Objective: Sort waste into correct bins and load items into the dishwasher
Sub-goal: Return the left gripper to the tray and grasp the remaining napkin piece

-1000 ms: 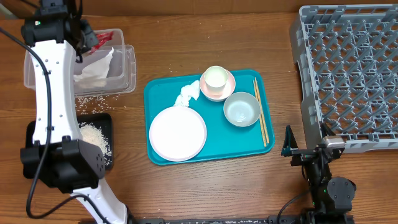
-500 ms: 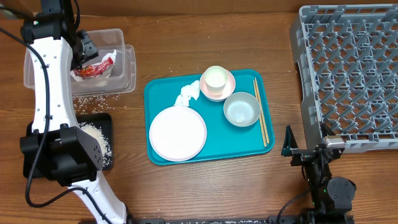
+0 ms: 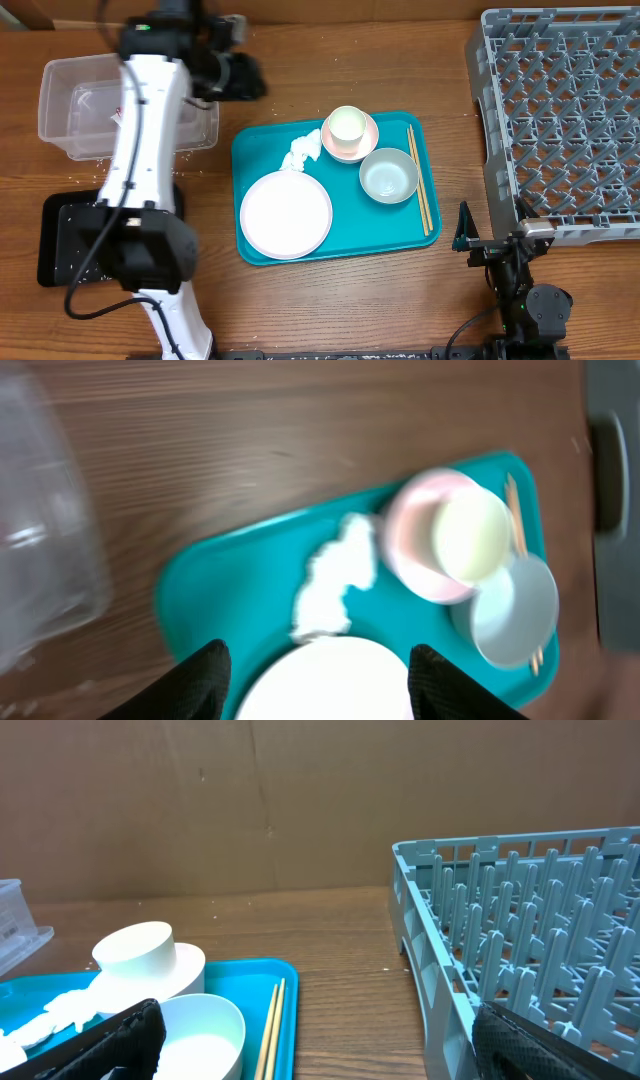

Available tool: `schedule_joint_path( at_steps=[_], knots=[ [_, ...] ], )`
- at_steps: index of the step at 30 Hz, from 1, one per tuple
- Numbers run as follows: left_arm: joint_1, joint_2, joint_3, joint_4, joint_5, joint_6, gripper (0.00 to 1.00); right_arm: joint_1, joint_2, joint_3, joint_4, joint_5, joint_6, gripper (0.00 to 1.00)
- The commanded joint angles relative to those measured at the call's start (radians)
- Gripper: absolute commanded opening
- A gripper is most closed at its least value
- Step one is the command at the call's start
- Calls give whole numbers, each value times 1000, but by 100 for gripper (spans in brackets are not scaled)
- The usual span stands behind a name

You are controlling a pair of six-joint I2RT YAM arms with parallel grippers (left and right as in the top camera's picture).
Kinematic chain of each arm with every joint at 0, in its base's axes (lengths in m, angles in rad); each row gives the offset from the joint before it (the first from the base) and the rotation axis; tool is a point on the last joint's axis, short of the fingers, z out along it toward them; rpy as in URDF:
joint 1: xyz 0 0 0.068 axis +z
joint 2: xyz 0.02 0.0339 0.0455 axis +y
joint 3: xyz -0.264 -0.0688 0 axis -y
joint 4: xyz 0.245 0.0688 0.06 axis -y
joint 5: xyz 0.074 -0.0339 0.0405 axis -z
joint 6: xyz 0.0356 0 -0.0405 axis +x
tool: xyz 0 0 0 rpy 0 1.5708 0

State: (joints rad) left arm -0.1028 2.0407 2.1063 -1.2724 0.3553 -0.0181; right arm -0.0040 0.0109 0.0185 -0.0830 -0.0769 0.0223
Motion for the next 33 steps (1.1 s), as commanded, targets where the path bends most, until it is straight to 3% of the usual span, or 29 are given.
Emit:
schedule_joint_path(
  at_steps=[1, 12, 21, 31, 33],
  knots=[
    [-87, -5, -24, -6, -109, 25, 60, 4, -8, -10, 4, 9, 1, 100],
    [-183, 112, -156, 30, -227, -59, 58, 4, -8, -10, 4, 9, 1, 100],
    [-187, 263, -156, 20, -207, -26, 57, 4, -8, -10, 4, 9, 1, 100],
    [-188, 355, -156, 25, -179, -26, 47, 4, -8, -10, 4, 9, 1, 100],
    [-188, 359, -156, 25, -179, -26, 37, 4, -8, -10, 4, 9, 1, 100]
  ],
)
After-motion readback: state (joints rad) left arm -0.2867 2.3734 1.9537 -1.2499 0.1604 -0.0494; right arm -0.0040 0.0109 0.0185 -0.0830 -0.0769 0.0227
